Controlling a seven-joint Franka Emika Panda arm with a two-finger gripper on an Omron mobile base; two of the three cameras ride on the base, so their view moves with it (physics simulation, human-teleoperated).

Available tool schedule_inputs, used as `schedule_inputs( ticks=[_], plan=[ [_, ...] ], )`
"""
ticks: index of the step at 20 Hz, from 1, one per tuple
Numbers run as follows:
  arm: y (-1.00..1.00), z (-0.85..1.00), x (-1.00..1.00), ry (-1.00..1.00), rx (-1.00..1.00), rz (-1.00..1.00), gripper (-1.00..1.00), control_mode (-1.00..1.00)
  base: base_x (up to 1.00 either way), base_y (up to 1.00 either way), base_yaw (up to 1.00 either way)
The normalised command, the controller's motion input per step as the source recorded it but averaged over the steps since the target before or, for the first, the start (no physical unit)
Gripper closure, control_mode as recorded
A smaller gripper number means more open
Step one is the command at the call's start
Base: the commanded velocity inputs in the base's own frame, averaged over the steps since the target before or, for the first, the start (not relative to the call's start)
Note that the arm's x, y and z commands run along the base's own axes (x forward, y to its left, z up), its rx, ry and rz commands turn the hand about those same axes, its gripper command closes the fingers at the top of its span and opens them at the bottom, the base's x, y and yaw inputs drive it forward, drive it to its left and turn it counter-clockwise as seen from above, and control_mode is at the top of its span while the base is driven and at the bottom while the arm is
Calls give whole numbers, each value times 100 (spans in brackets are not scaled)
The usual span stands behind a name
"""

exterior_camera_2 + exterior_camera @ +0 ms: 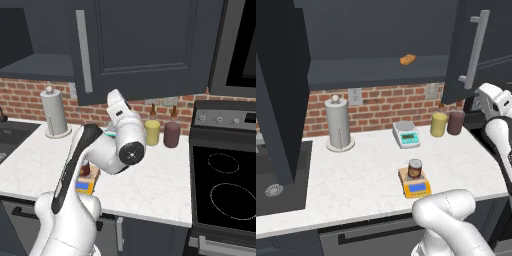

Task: Pick the canned food and place it on the digital scale for weighing, and close the cabinet.

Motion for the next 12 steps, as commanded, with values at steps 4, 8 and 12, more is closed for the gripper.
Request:
schedule_inputs(
  ticks=[4, 8, 12],
  plan=[
    [3, 20, 88, 20, 0, -24, -100, -100, 0, 0, 0],
    [0, 20, 78, 20, 0, -21, -100, -100, 0, 0, 0],
    [0, 16, 67, 18, 0, -18, -100, -100, 0, 0, 0]
  ],
)
